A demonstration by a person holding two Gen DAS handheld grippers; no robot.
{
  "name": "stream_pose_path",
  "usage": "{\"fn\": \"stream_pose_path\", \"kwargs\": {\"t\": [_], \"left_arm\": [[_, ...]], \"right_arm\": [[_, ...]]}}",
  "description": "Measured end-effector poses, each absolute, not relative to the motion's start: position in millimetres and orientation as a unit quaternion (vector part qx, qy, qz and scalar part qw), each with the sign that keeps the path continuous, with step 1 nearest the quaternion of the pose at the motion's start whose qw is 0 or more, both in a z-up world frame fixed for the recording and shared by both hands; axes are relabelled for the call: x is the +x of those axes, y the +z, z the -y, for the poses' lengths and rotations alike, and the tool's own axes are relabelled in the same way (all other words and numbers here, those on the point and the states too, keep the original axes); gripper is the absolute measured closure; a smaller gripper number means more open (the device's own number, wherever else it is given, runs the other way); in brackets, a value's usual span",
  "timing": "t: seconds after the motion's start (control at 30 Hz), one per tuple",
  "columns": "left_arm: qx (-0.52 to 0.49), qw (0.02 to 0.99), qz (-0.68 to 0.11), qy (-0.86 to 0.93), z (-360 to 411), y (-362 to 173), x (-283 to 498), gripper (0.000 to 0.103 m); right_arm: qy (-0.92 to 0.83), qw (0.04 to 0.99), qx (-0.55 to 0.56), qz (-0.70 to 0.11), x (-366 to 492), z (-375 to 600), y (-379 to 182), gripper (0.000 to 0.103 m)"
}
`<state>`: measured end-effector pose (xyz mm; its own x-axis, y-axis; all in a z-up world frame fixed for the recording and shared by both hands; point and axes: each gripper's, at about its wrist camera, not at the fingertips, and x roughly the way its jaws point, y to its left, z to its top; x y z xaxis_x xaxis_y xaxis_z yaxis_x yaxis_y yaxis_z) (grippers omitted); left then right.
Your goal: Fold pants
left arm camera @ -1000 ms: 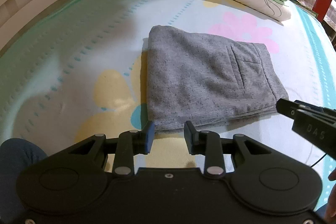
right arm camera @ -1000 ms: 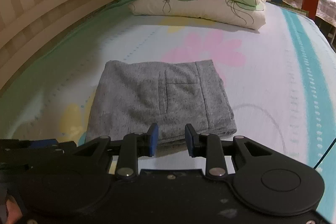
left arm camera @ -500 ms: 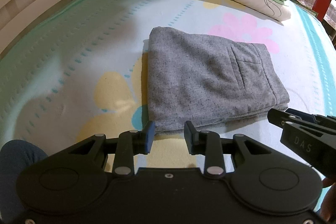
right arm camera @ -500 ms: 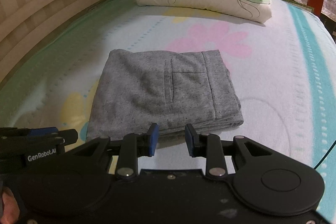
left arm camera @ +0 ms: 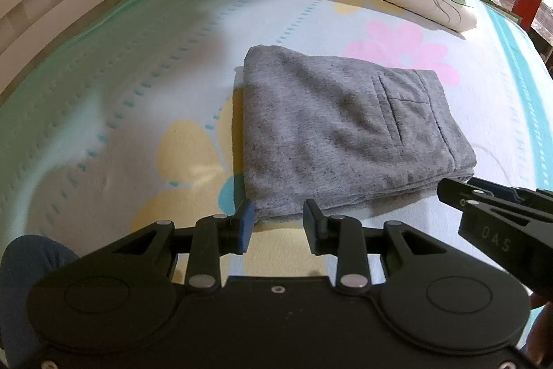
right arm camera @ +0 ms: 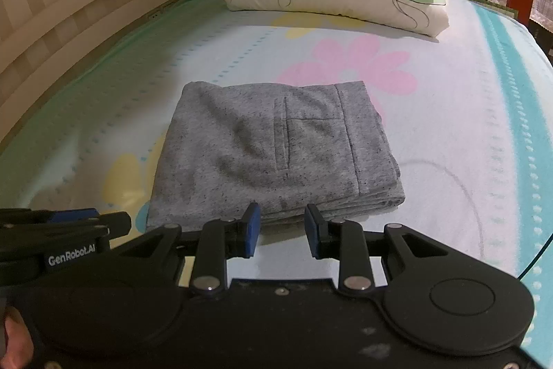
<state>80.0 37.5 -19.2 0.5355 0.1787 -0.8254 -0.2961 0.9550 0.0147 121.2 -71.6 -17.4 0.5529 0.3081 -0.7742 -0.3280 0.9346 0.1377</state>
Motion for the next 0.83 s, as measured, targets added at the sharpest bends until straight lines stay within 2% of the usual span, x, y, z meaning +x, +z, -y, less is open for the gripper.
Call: {"fn": "stream_pose_path", "kwargs": {"t": [0.83], "left_arm": [[-0.049, 0.876, -0.463, 0.126, -31.6, -20.3, 84.8, 0.061]], "right_arm": [[0.185, 0.877, 0.005, -0.443, 127.5, 72.3, -23.0, 0.073]]}}
